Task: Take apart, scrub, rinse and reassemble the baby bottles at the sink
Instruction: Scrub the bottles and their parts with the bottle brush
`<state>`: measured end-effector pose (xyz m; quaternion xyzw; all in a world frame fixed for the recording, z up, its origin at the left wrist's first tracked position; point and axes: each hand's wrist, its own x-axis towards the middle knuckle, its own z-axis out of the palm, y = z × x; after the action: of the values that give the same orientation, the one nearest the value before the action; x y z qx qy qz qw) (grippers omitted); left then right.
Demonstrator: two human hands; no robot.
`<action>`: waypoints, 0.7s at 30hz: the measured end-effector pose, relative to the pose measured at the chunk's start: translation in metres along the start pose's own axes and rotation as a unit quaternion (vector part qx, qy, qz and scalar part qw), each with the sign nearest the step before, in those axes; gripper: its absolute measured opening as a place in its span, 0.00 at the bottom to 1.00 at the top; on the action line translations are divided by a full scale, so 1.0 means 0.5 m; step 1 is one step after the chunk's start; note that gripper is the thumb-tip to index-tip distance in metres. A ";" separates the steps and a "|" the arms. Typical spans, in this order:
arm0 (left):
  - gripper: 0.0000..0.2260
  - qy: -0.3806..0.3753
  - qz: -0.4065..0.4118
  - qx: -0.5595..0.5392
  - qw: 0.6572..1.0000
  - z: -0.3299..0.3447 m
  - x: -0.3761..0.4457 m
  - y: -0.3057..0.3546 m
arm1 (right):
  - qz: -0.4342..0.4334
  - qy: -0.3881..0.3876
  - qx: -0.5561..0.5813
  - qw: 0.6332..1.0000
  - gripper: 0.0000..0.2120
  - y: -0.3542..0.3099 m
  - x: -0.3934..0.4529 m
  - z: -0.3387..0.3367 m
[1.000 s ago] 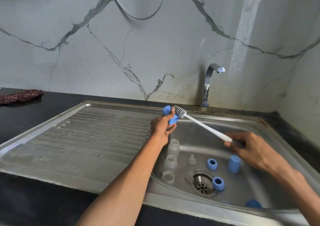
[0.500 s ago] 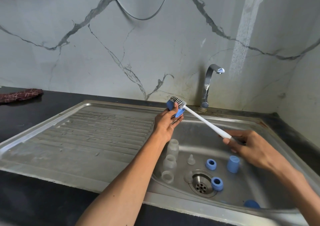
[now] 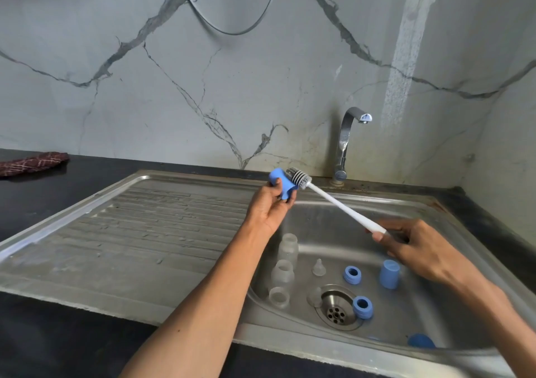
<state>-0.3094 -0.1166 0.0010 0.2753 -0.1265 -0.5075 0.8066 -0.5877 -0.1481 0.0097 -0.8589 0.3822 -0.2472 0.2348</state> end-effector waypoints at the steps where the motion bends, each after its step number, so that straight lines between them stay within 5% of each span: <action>1: 0.04 0.002 -0.007 0.012 1.000 -0.004 0.000 0.004 | 0.000 -0.008 -0.003 1.000 0.07 -0.001 0.000 0.001; 9: 0.03 -0.026 -0.047 0.050 0.997 0.014 -0.026 -0.009 | -0.003 0.016 0.013 1.000 0.08 -0.011 -0.001 0.013; 15: 0.04 0.036 0.015 0.033 0.999 -0.013 -0.006 0.020 | -0.005 -0.028 0.045 0.999 0.06 -0.008 -0.002 0.005; 21: 0.05 -0.037 0.000 0.092 0.995 0.006 -0.017 -0.019 | -0.004 0.029 0.038 0.999 0.06 -0.010 -0.002 0.007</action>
<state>-0.3221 -0.1132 -0.0013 0.3293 -0.2021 -0.5037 0.7727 -0.5832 -0.1436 0.0099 -0.8431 0.3757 -0.2876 0.2555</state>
